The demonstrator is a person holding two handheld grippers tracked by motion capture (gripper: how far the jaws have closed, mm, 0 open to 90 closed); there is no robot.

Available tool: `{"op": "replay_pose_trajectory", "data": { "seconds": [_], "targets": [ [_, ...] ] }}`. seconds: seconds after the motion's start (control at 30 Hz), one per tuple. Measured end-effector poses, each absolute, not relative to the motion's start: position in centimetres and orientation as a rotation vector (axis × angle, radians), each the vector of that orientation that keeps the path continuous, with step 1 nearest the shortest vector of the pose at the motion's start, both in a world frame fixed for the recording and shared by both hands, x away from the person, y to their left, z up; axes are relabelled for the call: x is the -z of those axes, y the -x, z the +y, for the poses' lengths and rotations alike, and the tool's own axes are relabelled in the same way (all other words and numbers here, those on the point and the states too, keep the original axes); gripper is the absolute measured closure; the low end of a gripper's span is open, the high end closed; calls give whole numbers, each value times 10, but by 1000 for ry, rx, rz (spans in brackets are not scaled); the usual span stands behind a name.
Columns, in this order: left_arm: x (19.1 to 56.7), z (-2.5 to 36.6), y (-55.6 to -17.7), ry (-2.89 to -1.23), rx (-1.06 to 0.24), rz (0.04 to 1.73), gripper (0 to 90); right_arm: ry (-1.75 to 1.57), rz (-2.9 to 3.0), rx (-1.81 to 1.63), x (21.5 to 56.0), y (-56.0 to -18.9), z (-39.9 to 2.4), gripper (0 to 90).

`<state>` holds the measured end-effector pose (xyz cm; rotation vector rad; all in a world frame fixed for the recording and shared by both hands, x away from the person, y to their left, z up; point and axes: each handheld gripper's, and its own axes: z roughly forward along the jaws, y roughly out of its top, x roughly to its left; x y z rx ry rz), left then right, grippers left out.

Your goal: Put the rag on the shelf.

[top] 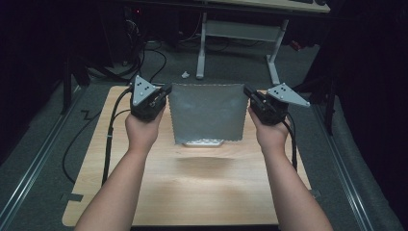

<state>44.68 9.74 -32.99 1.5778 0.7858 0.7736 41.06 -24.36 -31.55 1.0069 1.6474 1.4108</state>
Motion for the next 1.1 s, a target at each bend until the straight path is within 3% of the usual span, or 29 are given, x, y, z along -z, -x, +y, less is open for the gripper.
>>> {"op": "replay_pose_trajectory", "data": {
  "seconds": [0.4, 0.57, 1.1],
  "targets": [
    [347, 88, -494, -1703, -796, 868, 896, -1067, 1756, -1297, 327, -467, -241, 896],
    [362, 91, -506, -1735, -726, 891, 896, -1066, 1792, -1256, 339, -479, -239, 896],
    [416, 96, -500, -1814, -589, 903, 895, -1135, 1900, -1260, 393, -487, -247, 895]
  ]
}}
